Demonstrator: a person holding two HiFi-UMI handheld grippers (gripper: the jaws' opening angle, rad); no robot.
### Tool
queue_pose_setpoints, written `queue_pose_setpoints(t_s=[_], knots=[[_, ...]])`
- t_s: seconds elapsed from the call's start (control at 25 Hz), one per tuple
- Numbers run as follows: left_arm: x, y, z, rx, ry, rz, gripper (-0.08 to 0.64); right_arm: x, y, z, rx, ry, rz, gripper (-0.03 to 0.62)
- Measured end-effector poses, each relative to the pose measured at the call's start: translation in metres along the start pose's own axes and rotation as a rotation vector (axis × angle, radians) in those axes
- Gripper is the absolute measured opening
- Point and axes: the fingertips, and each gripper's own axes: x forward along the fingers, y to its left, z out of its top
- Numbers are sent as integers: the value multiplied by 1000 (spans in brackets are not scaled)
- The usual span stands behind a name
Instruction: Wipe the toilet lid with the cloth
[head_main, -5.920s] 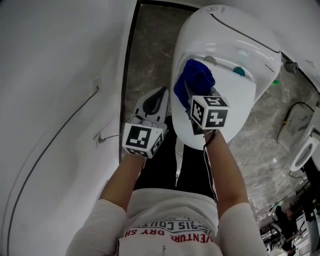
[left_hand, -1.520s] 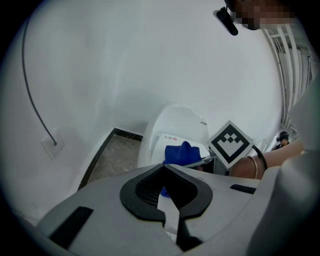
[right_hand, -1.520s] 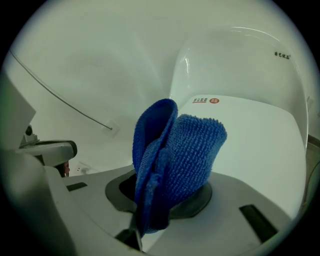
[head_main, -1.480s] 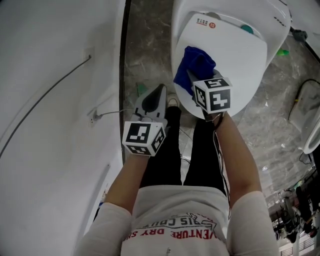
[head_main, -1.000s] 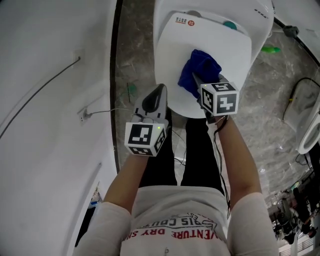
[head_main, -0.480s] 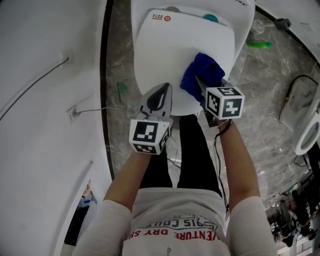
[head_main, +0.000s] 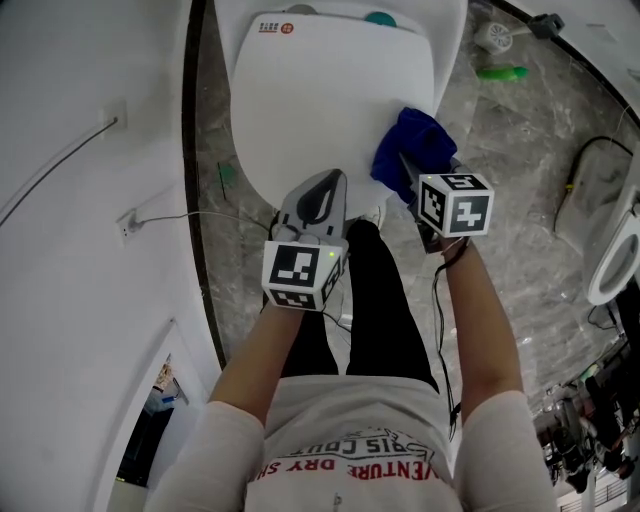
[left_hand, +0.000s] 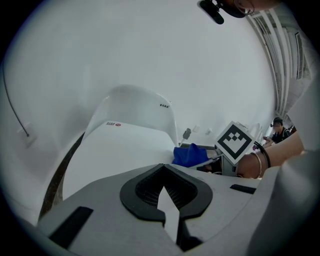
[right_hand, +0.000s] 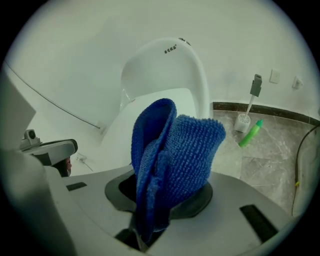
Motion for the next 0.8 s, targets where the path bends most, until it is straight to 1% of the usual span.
queue_pose_setpoints(t_s=[0.16, 0.28, 0.44, 0.6, 0.8], knots=[[4, -14, -5, -8, 7, -2, 6, -8, -23, -14, 2, 26, -40, 95], [4, -21, -11, 1, 19, -19, 6, -14, -37, -24, 27, 37, -83, 94], [-2, -23, -12, 17, 24, -36, 6, -28, -40, -31, 46, 29, -142, 94], [-21, -15, -12, 17, 11, -49, 6, -42, -22, -27, 60, -13, -161, 94], [-54, 9, -15, 35, 10, -57, 6, -49, 31, -12, 63, -84, -135, 94]])
